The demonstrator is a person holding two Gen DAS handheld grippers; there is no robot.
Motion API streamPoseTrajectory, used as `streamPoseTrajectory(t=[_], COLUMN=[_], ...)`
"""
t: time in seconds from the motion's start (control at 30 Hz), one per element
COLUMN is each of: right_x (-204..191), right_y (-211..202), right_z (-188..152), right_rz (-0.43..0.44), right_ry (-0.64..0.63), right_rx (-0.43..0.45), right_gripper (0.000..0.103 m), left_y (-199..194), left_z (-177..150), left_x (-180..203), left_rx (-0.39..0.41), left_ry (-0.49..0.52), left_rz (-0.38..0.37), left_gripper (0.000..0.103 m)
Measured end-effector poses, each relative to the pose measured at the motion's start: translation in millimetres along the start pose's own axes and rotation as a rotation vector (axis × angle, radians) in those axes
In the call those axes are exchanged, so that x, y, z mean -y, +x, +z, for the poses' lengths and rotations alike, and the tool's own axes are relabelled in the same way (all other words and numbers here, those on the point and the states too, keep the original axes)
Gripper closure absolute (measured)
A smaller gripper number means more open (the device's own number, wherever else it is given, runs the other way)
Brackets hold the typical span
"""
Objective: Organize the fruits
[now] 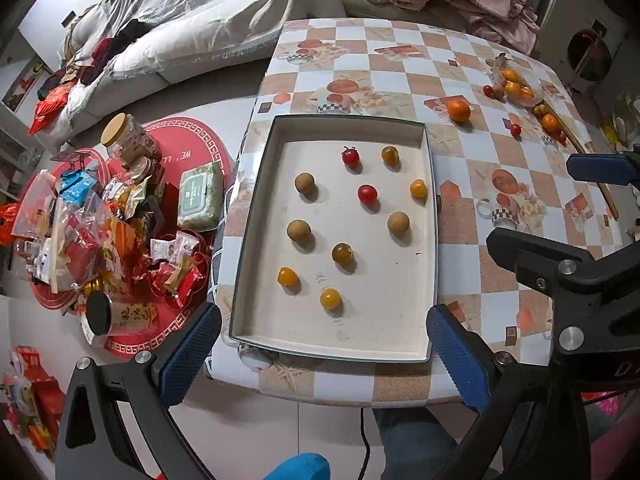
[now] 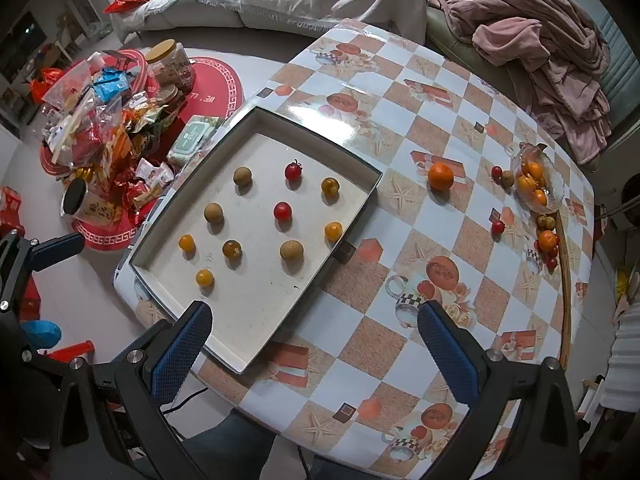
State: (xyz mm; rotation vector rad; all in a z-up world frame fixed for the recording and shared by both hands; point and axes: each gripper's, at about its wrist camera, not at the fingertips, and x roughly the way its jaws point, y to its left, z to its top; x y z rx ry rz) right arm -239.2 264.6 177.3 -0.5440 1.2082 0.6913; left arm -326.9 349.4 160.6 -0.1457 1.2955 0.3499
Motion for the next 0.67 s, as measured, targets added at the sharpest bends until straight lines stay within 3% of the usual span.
streamPoseTrajectory(t=[0.67], right_x=[2.6], right_y=[-2.6], right_z=[0.9], right_rz=[0.001], right_ry=[0.003], right_rx=[0.002], right_gripper=[0.000], left_y=[-0.7], left_z=[3.1], left_x=[5.4], left_rx=[0.023], left_ry=[0.011], left_rz=[-0.021], left_gripper=[0.000])
